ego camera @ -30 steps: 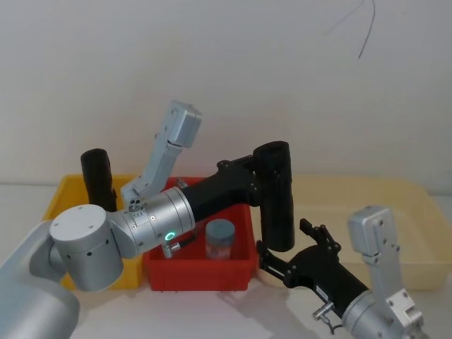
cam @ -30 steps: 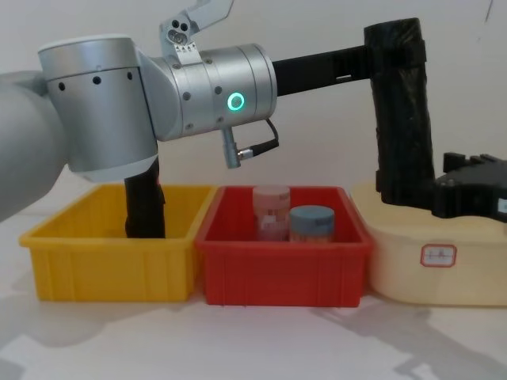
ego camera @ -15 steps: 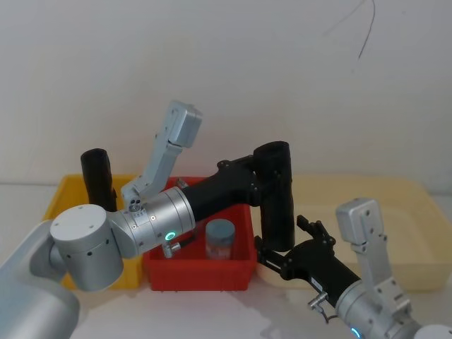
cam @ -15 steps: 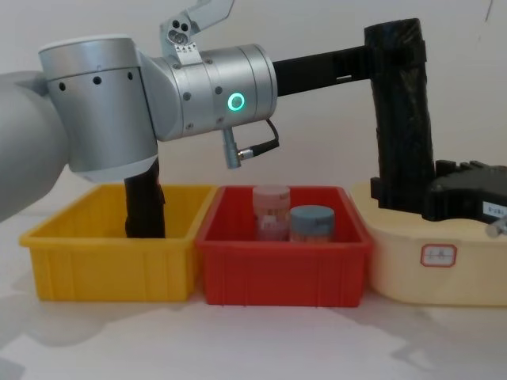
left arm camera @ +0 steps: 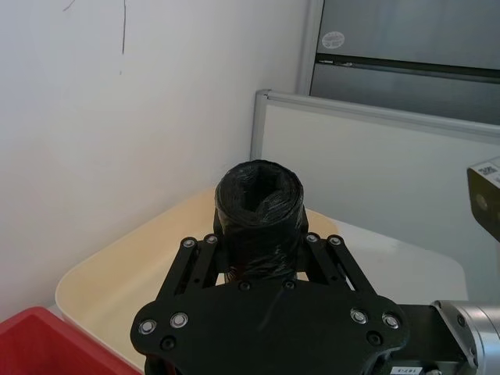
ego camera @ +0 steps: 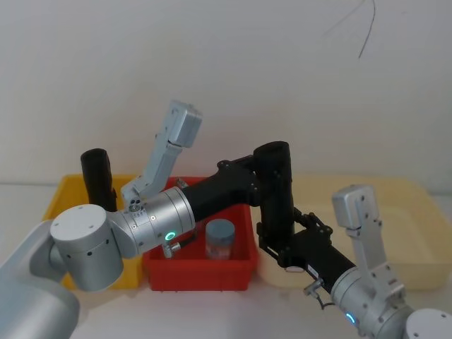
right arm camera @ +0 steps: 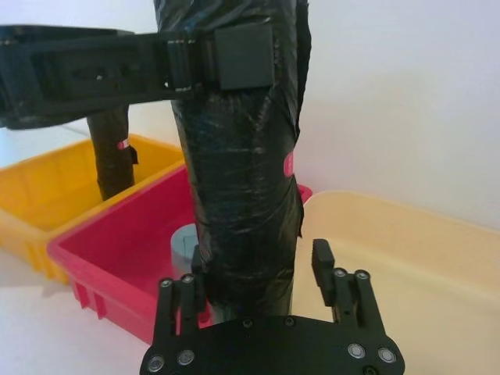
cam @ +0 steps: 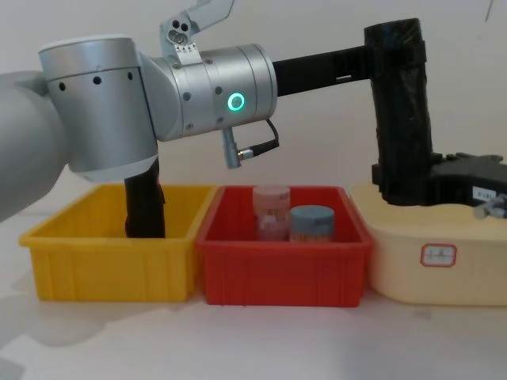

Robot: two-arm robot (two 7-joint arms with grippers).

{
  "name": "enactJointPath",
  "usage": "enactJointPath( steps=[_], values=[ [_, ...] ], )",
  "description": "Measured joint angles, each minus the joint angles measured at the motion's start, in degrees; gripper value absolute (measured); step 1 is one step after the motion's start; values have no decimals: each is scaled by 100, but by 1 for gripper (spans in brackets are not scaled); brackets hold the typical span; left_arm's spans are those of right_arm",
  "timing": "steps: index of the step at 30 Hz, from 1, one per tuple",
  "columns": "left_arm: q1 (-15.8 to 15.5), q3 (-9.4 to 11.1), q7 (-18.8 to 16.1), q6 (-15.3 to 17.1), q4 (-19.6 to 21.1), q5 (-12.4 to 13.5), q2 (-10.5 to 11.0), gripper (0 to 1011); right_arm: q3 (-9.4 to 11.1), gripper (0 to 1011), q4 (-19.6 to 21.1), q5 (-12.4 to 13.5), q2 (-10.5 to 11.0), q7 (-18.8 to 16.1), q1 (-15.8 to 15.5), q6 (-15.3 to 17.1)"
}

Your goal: Pick up the garbage bag with the one hand and transfer it to the other hand.

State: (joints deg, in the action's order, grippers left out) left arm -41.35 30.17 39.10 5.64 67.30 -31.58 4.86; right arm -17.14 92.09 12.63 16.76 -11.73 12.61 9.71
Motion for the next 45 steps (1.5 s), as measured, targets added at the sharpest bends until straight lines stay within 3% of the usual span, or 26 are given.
enactJointPath(
  steps=[9,20,40,45],
  values=[
    [0,-1,0,-1,2,-1,0,405,60,539,13,2,-88,0,34,35],
    [1,-1,0,-1,2,-2,0,407,98,529,33,-2,-151,-44,47,11],
    [1,0,0,3,0,3,0,994,272,528,20,66,-261,-135,7,-81],
    [0,0,0,2,0,1,0,1000,377,528,-52,149,-266,-112,21,-27]
  ],
)
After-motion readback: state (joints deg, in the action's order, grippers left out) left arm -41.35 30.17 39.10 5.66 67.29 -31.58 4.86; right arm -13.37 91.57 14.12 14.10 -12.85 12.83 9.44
